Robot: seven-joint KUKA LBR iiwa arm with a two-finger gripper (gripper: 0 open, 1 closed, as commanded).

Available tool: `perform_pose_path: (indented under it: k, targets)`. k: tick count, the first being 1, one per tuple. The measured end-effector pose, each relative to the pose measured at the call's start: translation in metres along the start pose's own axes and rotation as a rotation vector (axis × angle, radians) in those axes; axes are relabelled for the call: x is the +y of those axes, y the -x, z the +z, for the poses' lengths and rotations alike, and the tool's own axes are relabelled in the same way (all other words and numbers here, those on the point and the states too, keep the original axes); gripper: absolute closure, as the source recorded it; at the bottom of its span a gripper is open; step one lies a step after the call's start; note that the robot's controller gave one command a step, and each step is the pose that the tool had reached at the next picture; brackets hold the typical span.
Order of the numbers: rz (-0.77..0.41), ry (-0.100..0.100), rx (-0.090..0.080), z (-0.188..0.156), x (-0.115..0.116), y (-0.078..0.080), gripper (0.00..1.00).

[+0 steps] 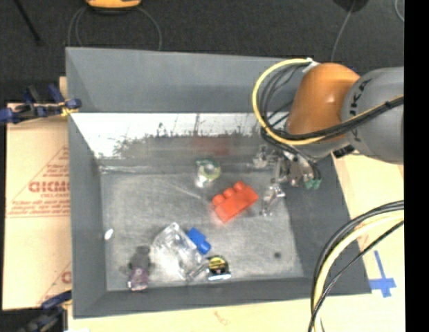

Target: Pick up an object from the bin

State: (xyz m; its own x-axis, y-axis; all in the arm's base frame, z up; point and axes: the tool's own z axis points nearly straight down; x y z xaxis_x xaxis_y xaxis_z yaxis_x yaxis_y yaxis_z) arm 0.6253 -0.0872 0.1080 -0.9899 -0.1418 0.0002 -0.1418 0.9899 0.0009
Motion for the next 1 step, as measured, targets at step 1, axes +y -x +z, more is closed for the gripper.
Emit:
perform_pose_path:
  k: [1]
  targets:
    - [-0.278, -0.007, -0.012, 0.0333, 0.0555, -0.017, 0.0]
